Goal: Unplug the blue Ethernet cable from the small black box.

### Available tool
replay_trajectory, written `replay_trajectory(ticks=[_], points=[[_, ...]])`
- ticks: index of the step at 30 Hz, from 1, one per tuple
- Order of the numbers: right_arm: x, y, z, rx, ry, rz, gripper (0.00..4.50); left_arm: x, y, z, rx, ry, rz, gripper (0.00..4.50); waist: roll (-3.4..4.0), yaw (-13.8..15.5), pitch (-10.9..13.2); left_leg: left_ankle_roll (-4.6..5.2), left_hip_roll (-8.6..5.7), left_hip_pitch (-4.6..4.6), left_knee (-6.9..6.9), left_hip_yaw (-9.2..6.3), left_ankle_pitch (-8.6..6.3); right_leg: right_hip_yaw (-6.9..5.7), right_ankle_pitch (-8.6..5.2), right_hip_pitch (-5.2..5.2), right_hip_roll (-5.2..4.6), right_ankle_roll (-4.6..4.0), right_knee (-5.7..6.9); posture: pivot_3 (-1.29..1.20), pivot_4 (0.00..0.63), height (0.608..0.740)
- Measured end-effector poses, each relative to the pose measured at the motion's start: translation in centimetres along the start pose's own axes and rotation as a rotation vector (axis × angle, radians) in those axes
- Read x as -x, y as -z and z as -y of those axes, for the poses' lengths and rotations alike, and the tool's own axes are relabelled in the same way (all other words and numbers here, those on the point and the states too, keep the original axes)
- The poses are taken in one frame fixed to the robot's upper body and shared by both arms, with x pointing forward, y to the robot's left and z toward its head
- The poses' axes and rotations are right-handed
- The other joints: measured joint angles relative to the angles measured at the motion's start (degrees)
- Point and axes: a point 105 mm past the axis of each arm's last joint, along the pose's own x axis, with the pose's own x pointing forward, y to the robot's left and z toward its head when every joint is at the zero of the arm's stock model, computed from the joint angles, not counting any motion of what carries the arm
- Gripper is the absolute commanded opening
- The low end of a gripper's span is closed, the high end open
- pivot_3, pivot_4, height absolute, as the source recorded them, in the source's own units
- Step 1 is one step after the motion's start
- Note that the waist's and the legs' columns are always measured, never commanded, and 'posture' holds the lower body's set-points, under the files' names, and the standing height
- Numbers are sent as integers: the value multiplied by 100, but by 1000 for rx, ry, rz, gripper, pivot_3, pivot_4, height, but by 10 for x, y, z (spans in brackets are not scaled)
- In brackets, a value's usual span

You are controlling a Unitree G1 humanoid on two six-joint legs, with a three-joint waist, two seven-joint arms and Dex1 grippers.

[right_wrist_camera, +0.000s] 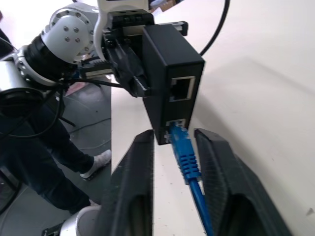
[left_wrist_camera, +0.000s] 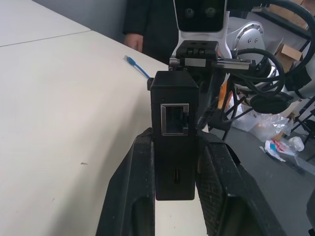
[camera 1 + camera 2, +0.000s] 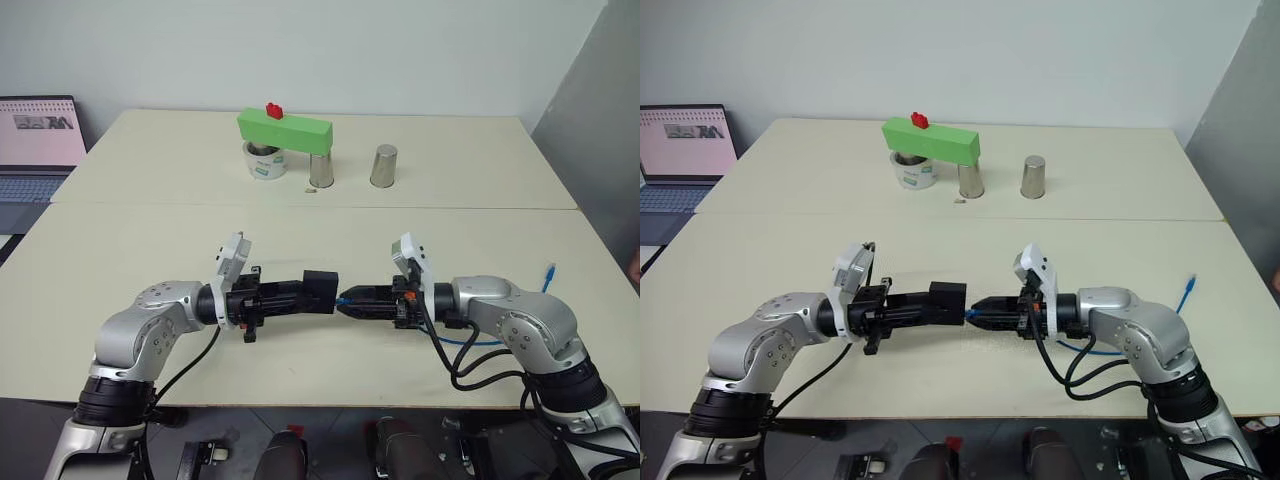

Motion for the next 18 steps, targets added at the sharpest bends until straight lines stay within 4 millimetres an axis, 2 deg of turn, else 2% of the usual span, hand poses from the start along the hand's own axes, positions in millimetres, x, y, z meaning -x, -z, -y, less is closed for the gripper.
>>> replay_trajectory(ticks=[2, 3, 18], points=[[1, 0, 0, 7, -3, -5, 104, 0, 0, 0, 0, -2, -1, 777, 0, 0, 0, 0, 0, -1, 0, 0, 0, 0, 0, -2, 0, 0, 0, 0, 150, 740], [1, 0, 0, 9, -8, -6, 66, 0, 1, 0, 1, -3, -1, 777, 0, 0, 0, 0, 0, -3, -1, 0, 0, 0, 0, -4, 0, 0, 1, 0, 150, 740], [5, 2, -1, 36, -24, -39, 59, -3, 3, 1, 7, 12, -6, 777, 0, 1, 0, 0, 0, -15, 0, 0, 0, 0, 0, -15, 0, 0, 0, 0, 150, 740]])
